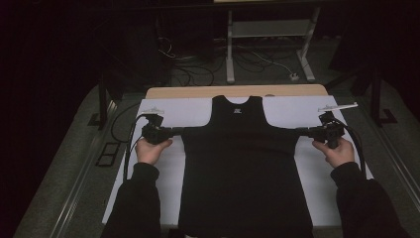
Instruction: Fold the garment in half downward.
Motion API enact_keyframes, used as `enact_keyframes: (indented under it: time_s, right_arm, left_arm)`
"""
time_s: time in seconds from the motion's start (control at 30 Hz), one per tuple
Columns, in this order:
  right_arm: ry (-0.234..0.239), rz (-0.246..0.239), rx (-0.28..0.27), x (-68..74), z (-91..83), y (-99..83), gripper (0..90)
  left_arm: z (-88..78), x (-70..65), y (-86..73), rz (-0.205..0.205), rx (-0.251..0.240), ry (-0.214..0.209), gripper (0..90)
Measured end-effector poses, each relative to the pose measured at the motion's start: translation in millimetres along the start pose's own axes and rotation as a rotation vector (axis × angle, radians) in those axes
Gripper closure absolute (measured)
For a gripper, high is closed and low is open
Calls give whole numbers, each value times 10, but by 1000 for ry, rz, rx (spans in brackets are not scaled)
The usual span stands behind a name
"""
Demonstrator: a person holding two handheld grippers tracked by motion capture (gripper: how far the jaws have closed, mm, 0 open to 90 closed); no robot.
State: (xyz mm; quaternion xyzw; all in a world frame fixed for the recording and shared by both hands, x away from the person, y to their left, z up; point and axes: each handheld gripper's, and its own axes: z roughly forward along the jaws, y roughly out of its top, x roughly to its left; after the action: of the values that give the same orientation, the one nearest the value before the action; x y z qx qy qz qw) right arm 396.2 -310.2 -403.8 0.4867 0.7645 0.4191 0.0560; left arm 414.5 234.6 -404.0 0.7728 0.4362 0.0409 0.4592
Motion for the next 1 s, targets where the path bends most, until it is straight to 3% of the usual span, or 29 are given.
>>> enact_keyframes:
  time_s: [0.6,1.0]
  right_arm:
    - [18,10,2,123,-148,-165,850]
    - [28,22,18,188,-216,-271,849]
  left_arm:
    - [-182,-140,-190,-46,3,-40,869]
    - [-259,-214,-303,-55,31,-55,869]
